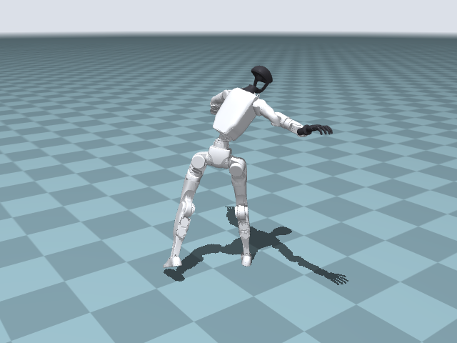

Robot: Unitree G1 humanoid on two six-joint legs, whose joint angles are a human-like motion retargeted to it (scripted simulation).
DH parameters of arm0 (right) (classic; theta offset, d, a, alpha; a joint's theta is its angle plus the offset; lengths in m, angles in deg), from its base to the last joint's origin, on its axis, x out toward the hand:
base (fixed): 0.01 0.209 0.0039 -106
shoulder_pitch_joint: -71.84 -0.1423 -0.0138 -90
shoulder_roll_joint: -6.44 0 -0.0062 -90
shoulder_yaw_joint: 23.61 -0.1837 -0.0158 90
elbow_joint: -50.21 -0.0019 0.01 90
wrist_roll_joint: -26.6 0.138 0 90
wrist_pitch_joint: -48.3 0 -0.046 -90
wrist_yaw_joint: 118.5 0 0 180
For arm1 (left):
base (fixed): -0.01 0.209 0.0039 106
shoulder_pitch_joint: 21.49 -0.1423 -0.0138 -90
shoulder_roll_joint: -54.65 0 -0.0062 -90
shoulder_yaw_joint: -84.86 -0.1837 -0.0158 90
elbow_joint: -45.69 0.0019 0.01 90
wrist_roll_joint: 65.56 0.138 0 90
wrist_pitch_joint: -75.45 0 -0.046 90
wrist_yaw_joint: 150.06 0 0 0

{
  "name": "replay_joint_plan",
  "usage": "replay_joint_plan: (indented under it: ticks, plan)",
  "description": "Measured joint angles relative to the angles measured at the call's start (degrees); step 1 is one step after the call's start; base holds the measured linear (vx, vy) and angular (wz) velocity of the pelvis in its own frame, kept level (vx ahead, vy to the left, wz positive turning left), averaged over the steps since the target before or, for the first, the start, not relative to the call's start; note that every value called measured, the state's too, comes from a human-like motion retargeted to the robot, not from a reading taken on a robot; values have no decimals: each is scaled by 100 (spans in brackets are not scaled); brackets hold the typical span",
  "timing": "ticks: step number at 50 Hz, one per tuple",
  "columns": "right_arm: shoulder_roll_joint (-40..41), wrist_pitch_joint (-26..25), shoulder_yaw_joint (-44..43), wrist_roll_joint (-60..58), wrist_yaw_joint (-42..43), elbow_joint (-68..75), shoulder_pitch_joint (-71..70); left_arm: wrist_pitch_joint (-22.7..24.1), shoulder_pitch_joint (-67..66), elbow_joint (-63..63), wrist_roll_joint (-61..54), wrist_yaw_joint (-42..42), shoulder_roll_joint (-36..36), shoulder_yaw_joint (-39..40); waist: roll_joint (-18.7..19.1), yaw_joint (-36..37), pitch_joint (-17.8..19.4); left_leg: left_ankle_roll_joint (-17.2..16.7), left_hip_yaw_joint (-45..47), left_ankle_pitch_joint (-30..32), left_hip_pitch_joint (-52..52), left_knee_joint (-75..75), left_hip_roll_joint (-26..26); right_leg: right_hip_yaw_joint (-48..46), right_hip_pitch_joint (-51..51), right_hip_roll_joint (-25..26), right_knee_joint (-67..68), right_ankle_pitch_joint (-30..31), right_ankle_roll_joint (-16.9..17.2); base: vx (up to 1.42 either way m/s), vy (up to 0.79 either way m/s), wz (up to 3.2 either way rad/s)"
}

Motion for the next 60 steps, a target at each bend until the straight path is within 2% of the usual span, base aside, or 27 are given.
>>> replay_joint_plan:
  ticks: [5, 8, 10, 13, 17, 21, 25, 28, 32, 37, 40, 45, 52, 60]
  plan:
    - [-655, -244, -504, 136, 384, 770, 211, 26, 162, -343, -133, 141, -285, -45, 135, -59, 220, -27, 310, -660, -137, -30, 43, -231, -300, -38, 252, -16, 0, -16, 11, 45]
    - [-581, -184, -548, 105, 799, 781, 317, 158, 388, -1333, 117, 37, -369, -201, 428, 65, 203, -50, 313, -1082, -295, -38, 66, -669, -431, -237, 619, -205, 0, -16, 18, 139]
    - [-404, -163, -325, 229, 1013, 717, 252, 247, 661, -2267, 196, -38, -302, -364, 758, 219, 154, -48, 251, -1340, -368, -68, 56, -972, -290, -466, 608, -222, 0, -11, 27, 195]
    - [242, -143, 537, 524, 1206, 771, -388, 356, 1153, -3895, 256, -255, 38, -847, 1275, 743, -381, -39, -43, -1624, -519, -207, 2, -1721, 8, -868, 730, -346, -3, -5, 29, 244]
    - [1723, -81, 2225, 1132, 1365, 1110, -1943, 506, 1810, -5651, 41, -544, 793, -1460, 1682, 2030, -1493, 11, -779, -1815, -605, -555, -29, -2864, 686, -1186, 790, -318, -93, 0, 27, 252]
    - [3304, -5, 3973, 1464, 1113, 1168, -4040, 523, 2047, -6755, -549, -1115, 1403, -1500, 1564, 3639, -2516, 126, -1643, -1837, -458, -945, -119, -3578, 1378, -1355, 922, 33, -262, 3, 31, 206]
    - [3937, -168, 5859, 664, 461, 751, -6720, 466, 1772, -7333, -1100, -1584, 1370, -1052, 1284, 4941, -2998, 199, -2318, -1863, -211, -1077, -247, -3538, 1827, -1504, 1245, 575, -469, 5, 35, 150]
    - [3762, -306, 7194, -199, -64, 348, -8982, 488, 1444, -7420, -1270, -1573, 1099, -694, 1082, 5612, -3012, 252, -2764, -1905, -139, -973, -424, -3131, 1992, -1615, 1520, 1030, -538, 7, 33, 140]
    - [3501, -137, 8452, -654, -157, -346, -11693, 649, 790, -7316, -1406, -1325, 575, -148, 766, 6083, -2840, 278, -3447, -1872, -146, -869, -705, -2415, 2228, -1607, 1676, 1686, -469, 8, 26, 163]
    - [3669, -22, 9301, -1122, 35, -1222, -13954, 809, -703, -7021, -1799, -1321, 21, 927, 299, 6267, -2709, 266, -4288, -1762, -223, -942, -929, -1249, 2476, -1244, 1604, 2452, -118, 10, 13, 157]
    - [3976, -108, 9605, -1403, 139, -1576, -14766, 864, -1871, -6776, -2081, -1370, -78, 1752, 48, 6387, -2658, 204, -4607, -1822, -268, -956, -829, -555, 2340, -832, 1982, 2518, 0, 12, -9, 90]
    - [4277, -185, 9846, -1736, 266, -2083, -15238, 861, -3293, -6075, -2320, -1389, 96, 2690, -332, 6673, -2560, 94, -4841, -1933, -252, -1058, -555, -63, 2199, -305, 2382, 2518, 0, 10, -14, 36]
    - [4267, -107, 9976, -2271, 236, -3039, -14878, 712, -4693, -4791, -2205, -1613, 885, 3751, -582, 6925, -2387, 78, -4768, -1929, -329, -1109, -434, -34, 2103, -230, 2289, 2518, 0, -1, 0, -8]
    - [3530, 155, 10422, -2146, 112, -5172, -13451, 314, -5056, -3066, -4201, -1647, 2108, 4502, -558, 6944, -2312, 149, -4360, -1770, -554, -1187, -337, -343, 2075, -453, 1458, 2518, 0, -9, 5, -46]
